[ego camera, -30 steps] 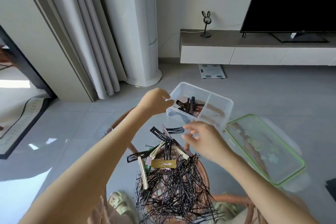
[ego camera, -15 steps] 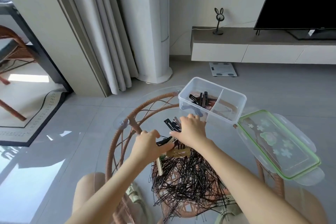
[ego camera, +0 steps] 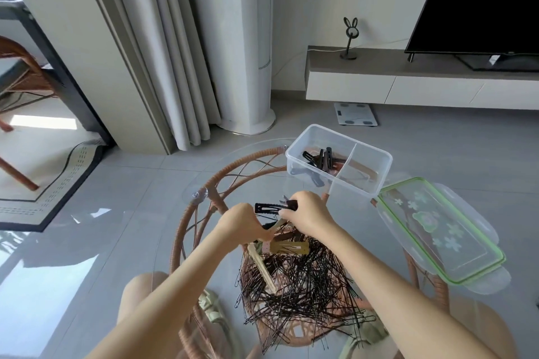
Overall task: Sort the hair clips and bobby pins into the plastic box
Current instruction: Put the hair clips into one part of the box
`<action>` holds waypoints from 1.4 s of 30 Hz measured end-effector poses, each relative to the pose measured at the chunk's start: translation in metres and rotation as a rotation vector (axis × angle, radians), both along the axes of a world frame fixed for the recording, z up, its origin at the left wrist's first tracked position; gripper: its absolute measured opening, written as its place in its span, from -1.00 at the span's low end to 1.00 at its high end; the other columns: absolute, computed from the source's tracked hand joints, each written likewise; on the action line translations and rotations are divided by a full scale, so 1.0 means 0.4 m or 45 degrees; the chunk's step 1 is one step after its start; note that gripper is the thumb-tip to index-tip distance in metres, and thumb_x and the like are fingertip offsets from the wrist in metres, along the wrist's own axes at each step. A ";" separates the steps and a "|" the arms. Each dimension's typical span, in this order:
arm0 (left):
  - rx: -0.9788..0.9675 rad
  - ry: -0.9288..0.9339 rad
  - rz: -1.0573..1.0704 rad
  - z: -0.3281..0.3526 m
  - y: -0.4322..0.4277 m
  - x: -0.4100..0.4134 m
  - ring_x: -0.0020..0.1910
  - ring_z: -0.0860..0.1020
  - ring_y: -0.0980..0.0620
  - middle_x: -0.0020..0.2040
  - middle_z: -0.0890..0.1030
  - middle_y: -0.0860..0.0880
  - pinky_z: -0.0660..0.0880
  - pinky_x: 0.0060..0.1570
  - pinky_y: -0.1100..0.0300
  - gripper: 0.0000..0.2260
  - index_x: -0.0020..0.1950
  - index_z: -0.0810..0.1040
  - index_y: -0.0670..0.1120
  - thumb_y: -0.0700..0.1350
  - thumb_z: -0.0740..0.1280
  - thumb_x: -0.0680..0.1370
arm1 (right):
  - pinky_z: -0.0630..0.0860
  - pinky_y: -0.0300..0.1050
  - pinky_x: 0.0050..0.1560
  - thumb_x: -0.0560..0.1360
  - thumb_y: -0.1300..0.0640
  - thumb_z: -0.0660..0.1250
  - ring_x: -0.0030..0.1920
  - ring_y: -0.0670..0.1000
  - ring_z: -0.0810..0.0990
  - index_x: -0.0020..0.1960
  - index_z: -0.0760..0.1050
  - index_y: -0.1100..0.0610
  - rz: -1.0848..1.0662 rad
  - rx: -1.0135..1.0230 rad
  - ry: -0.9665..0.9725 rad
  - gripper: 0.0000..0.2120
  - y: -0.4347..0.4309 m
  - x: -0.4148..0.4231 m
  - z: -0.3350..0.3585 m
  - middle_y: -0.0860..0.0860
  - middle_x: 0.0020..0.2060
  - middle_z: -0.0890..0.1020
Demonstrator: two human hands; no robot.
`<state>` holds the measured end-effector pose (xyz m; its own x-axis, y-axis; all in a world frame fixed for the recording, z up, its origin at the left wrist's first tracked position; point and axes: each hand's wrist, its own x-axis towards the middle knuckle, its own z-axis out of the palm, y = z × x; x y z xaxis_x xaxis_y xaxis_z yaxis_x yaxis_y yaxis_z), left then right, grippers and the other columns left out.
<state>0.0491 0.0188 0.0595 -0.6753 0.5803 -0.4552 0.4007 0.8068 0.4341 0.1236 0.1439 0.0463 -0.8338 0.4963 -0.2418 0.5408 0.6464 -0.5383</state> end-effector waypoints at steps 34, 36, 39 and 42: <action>0.491 0.081 0.184 0.137 0.347 -0.127 -0.40 0.53 -0.03 -0.47 0.58 -0.06 0.55 -0.24 0.18 -0.87 -0.25 0.61 -0.22 -0.15 0.40 0.40 | 0.35 -0.13 -0.26 0.49 0.25 0.16 -0.25 0.15 0.45 -0.41 0.41 0.17 -0.509 0.075 0.393 -0.70 0.267 -0.050 0.112 0.11 -0.38 0.50; 0.442 0.082 0.151 0.117 0.364 -0.126 -0.32 0.54 -0.08 -0.33 0.58 -0.12 0.53 -0.22 0.14 -0.80 -0.39 0.47 -0.20 -0.19 0.37 0.41 | 0.45 -0.11 -0.18 0.50 0.22 0.19 -0.16 0.17 0.57 -0.24 0.56 0.21 -0.447 0.121 0.434 -0.78 0.252 -0.013 0.118 0.13 -0.25 0.63; 0.446 0.150 0.153 0.097 0.343 -0.124 -0.34 0.47 -0.09 -0.40 0.46 -0.10 0.48 -0.28 0.14 -0.78 -0.43 0.37 -0.15 -0.27 0.31 0.39 | 0.47 -0.13 -0.14 0.50 0.18 0.25 -0.12 0.07 0.60 -0.13 0.61 0.22 -0.244 0.102 0.408 -0.82 0.202 0.050 0.115 0.10 -0.17 0.68; 0.514 0.242 0.136 0.095 0.271 -0.114 -0.27 0.50 -0.10 -0.32 0.54 -0.10 0.51 -0.21 0.16 -0.91 -0.29 0.59 -0.19 -0.26 0.33 0.40 | 0.54 -0.05 0.06 0.46 0.10 0.36 -0.06 -0.01 0.61 0.02 0.60 0.17 -0.021 0.009 0.267 -0.81 0.139 0.105 0.084 0.04 -0.07 0.68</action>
<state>0.0034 0.1273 0.0975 -0.7908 0.6082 -0.0690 0.4275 0.6294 0.6489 0.1657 0.1995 0.0798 -0.8571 0.5116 -0.0603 0.4282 0.6425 -0.6354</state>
